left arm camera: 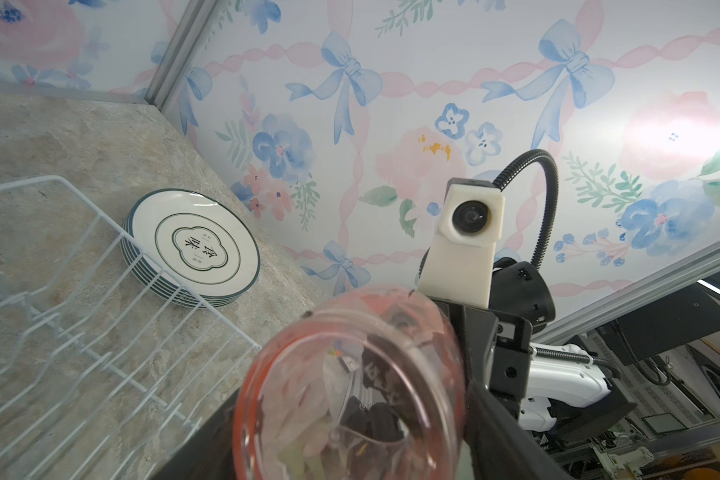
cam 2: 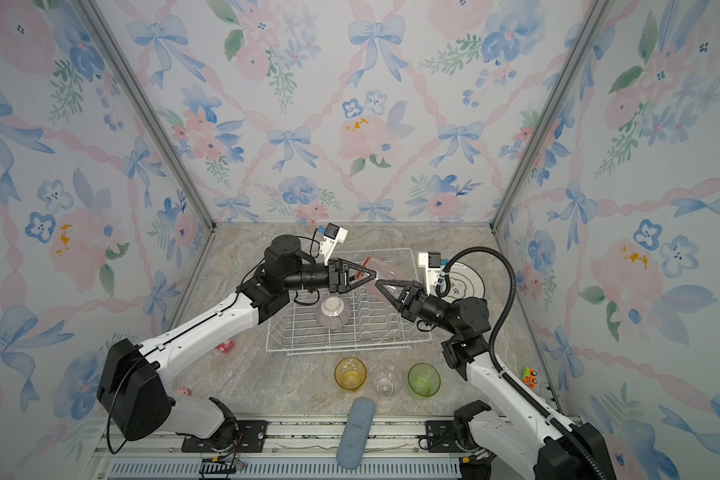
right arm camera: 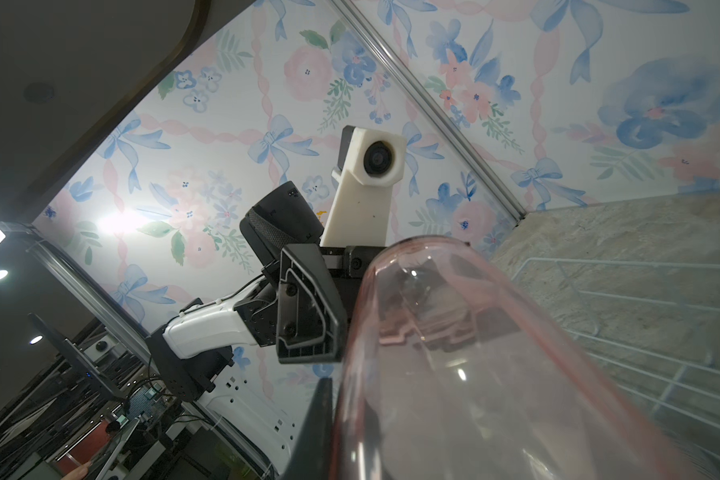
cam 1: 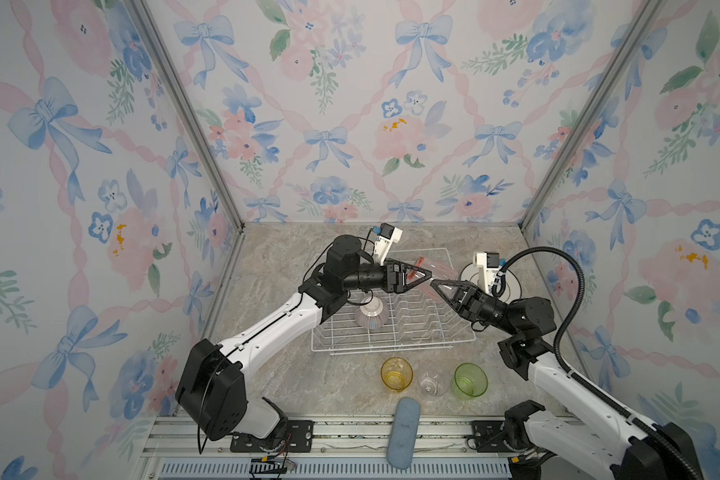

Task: Unload the mixed dishes from the dish rack
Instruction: 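Grasp the pink cup with the right gripper while the left gripper releases it, then carry the pink cup with the right gripper down to the table near the robot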

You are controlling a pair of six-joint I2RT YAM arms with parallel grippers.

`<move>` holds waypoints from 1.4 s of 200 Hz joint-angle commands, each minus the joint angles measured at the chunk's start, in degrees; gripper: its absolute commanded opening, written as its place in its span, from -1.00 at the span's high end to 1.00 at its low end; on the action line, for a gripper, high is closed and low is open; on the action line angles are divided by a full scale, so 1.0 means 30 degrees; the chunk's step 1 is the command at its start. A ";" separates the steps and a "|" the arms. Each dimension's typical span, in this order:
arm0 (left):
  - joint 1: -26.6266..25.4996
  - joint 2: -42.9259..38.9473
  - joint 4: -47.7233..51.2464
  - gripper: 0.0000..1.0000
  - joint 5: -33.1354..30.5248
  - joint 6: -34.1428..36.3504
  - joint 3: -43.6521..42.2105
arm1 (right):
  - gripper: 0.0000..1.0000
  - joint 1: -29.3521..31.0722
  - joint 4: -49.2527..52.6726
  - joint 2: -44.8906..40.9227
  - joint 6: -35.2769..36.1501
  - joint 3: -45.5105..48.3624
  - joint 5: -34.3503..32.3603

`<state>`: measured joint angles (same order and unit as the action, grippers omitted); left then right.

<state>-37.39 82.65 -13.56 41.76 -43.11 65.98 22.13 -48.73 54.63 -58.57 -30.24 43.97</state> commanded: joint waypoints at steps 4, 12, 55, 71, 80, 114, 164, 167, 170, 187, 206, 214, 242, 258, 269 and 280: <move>0.0273 -0.0433 0.0115 -0.47 -0.0776 0.0695 -0.0070 | 1.00 -0.0002 0.4820 -0.1159 0.2515 -0.1121 0.0037; 0.0226 -0.0400 0.0657 -0.43 -0.1050 0.0950 0.0127 | 1.00 0.0014 0.6533 -0.1560 0.3346 -0.1447 0.0053; -0.1174 -0.0631 0.6328 -0.39 -0.6283 0.4573 0.1816 | 1.00 0.1690 2.0976 -0.3366 1.1546 -0.5092 -0.3061; -0.2063 -0.0547 0.8532 -0.37 -0.9665 0.5391 0.2540 | 1.00 0.3002 2.4659 -0.3452 1.3458 -0.6299 -0.4852; -0.2729 -0.0439 0.9417 -0.35 -1.1441 0.5833 0.2900 | 1.00 0.3951 2.6347 -0.3366 1.4311 -0.6890 -0.6064; -0.4949 0.0705 1.2443 -0.33 -1.8313 0.7082 0.4515 | 1.00 0.8421 3.0185 -0.2316 1.5733 -0.8491 -1.0089; -0.5994 0.0809 1.3651 -0.42 -2.5411 0.7302 0.4216 | 1.00 1.4578 3.1858 0.0794 1.6104 -1.0577 -1.3790; -0.6010 0.0779 1.3748 -0.43 -2.5646 0.7324 0.4183 | 1.00 1.4883 3.1884 0.1025 1.6158 -1.0754 -1.3932; -0.6015 0.0779 1.3830 -0.44 -2.5811 0.7360 0.4172 | 1.00 1.5229 3.1913 0.1267 1.6190 -1.0927 -1.4089; -0.6013 0.0601 1.4054 -0.51 -2.6500 0.7428 0.3797 | 1.00 1.6896 3.2254 0.2838 1.6590 -1.2154 -1.5060; -0.5934 0.0013 1.4027 -0.54 -2.6648 0.7269 0.3077 | 1.00 1.7947 3.2590 0.4724 1.7033 -1.3364 -1.5615; -0.5844 -0.0267 1.4030 -0.55 -2.6558 0.7224 0.2769 | 1.00 1.8225 3.2587 0.5490 1.7211 -1.3779 -1.5602; -0.5163 -0.1977 1.4013 -0.56 -2.6168 0.6752 0.1184 | 1.00 1.8861 3.3004 0.8101 1.7884 -1.5185 -1.5656; -0.4421 -0.3210 1.3991 -0.59 -2.5588 0.6357 0.0117 | 1.00 1.9255 3.3413 0.9435 1.8222 -1.5977 -1.5849; -0.3838 -0.3943 1.3988 -0.60 -2.5091 0.6236 -0.0543 | 1.00 1.9479 3.3692 1.0250 1.8416 -1.6491 -1.5943; -0.3375 -0.4513 1.4003 -0.62 -2.4715 0.6114 -0.1104 | 1.00 1.9638 3.3969 1.0994 1.8578 -1.6962 -1.6083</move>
<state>-50.26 73.08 27.66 -34.46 -23.00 65.89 79.46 49.43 84.29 -5.45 -77.06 -2.15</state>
